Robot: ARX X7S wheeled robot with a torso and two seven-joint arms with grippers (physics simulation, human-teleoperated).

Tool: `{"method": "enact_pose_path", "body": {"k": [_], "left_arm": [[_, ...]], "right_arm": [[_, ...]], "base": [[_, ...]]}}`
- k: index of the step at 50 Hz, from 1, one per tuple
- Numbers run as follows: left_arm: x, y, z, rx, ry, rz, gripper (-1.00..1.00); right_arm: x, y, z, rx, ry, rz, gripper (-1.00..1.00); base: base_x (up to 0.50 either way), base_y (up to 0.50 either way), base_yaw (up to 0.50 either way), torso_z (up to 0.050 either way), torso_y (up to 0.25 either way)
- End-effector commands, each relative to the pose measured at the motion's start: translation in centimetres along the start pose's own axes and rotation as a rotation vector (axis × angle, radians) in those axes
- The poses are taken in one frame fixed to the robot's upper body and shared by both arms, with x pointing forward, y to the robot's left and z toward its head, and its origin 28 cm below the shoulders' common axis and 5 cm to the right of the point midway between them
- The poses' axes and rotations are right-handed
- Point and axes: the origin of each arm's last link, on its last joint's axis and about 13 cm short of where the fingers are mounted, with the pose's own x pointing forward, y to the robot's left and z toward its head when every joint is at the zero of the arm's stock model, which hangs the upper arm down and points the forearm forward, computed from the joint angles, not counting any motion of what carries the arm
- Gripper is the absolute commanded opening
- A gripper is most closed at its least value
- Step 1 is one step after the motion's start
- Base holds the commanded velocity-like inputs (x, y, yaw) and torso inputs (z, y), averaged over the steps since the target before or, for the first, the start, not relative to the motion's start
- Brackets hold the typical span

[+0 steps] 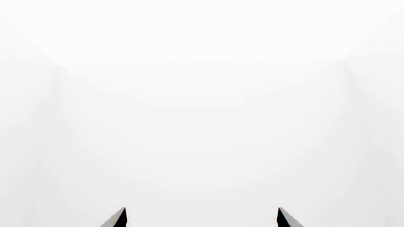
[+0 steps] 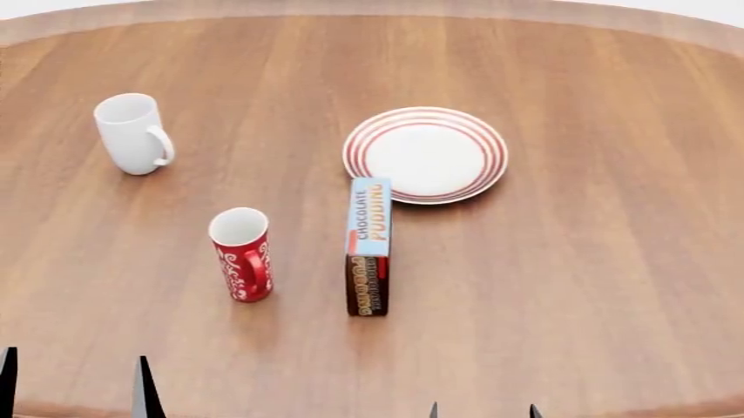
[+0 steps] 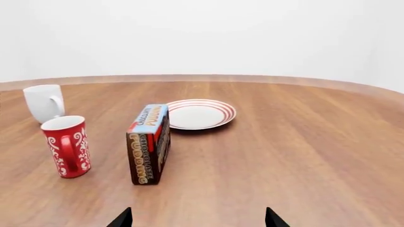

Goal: Pick up the red mug and put it on the plate

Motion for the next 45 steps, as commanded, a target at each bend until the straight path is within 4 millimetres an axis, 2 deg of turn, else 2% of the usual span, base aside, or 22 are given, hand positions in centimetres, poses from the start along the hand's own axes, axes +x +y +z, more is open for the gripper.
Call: {"method": "enact_pose_path", "body": {"k": [1,45], "left_arm": [[0.00,0.00,0.00,-0.003,0.000,-0.003,1.00],[0.01,0.00,-0.01,-0.013,-0.002,-0.013,1.00]], "right_arm": [[0.08,-0.05,-0.06,0.001,0.000,0.001,1.00],[-0.03,0.02,0.00,0.000,0.003,0.005,1.00]], "base": [[0.00,0.08,0.00,0.000,0.000],[0.00,0.08,0.00,0.000,0.000]]}}
